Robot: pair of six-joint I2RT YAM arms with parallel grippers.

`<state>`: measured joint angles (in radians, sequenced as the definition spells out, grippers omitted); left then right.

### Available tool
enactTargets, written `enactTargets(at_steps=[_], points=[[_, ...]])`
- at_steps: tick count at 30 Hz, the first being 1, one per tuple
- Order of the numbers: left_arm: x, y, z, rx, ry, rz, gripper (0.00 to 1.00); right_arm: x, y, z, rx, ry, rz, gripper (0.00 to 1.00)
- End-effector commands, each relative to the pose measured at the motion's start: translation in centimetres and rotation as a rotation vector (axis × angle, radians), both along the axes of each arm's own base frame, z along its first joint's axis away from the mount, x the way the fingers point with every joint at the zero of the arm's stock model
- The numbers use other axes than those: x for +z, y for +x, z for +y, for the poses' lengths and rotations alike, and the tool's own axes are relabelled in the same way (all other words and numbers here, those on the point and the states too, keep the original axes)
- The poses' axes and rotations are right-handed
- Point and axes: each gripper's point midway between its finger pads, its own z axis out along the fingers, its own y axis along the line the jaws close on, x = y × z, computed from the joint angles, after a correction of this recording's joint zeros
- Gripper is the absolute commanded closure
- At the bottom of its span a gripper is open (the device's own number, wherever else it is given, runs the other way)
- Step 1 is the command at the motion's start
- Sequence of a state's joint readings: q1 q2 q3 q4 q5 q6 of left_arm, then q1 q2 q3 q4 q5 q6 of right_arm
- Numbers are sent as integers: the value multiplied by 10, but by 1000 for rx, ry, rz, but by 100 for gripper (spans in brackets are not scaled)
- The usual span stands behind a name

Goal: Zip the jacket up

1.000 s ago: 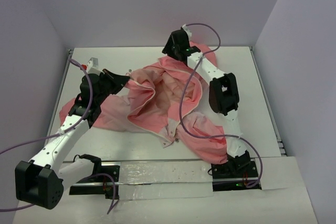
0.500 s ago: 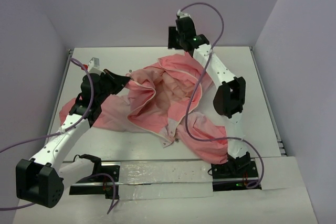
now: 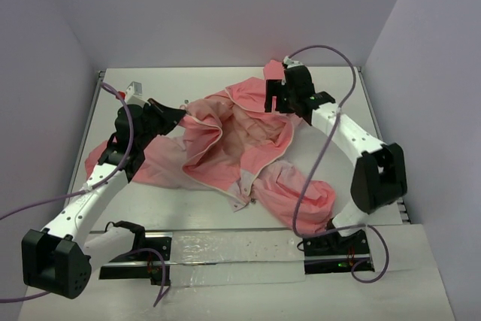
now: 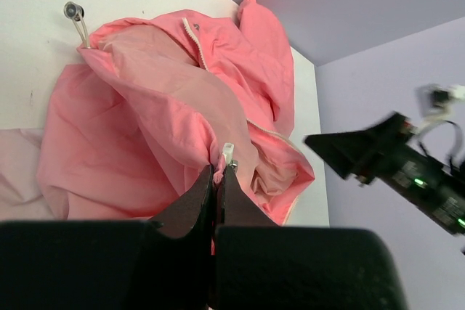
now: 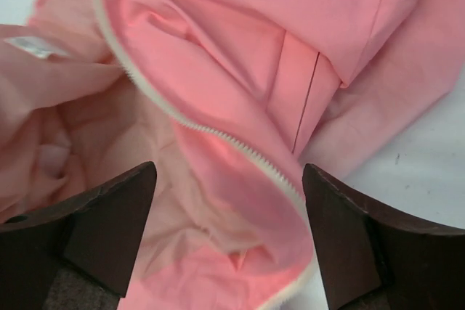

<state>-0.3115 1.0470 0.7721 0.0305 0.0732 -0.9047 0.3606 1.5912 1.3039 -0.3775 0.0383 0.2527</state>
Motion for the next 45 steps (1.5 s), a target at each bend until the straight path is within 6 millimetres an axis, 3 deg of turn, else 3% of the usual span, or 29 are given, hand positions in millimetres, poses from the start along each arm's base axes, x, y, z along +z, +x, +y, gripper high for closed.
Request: enactTargets(at_steps=[1,3,8,11,12,14,16,19,23,28,30,32,35,36,38,41,43,45], points=[[32,3,1,2,4,-76,100,13,-22,-3,18,81,-44,5],[33,3,1,1,7,-79,100,12,-35,-7,8,99,-43,4],[34,2,-1,-6,-7,-84,100,-13,-63,-14,-46,132,-11,4],[33,3,-1,-6,-8,-83,100,-32,-79,-7,-45,159,15,10],[32,4,-1,-1,-6,-79,100,-39,-84,-3,-38,164,29,20],[31,5,0,2,-6,-76,100,-61,-99,15,-4,174,71,53],[31,6,-2,-1,-9,-74,100,-79,-113,38,54,165,117,76],[32,8,0,5,2,-75,100,-101,-144,84,186,141,184,95],[35,9,7,40,29,-77,100,-105,-182,139,346,131,210,100],[36,13,9,54,33,-75,100,-100,-200,171,470,78,198,100],[34,14,9,58,31,-68,100,-88,-200,172,493,90,176,98],[28,12,9,59,32,-47,100,-71,-192,166,474,82,110,90],[22,13,15,92,41,-28,100,-29,-178,154,442,102,-5,56],[22,13,15,91,40,-27,100,-24,-172,151,428,95,-19,54],[23,14,14,90,38,-29,100,2,-154,141,398,97,-78,36],[25,12,14,85,39,-30,100,22,-125,129,350,82,-124,35],[24,10,14,82,35,-28,100,36,-81,111,264,107,-149,40],[25,8,15,85,28,-34,100,24,-51,102,211,84,-125,49]])
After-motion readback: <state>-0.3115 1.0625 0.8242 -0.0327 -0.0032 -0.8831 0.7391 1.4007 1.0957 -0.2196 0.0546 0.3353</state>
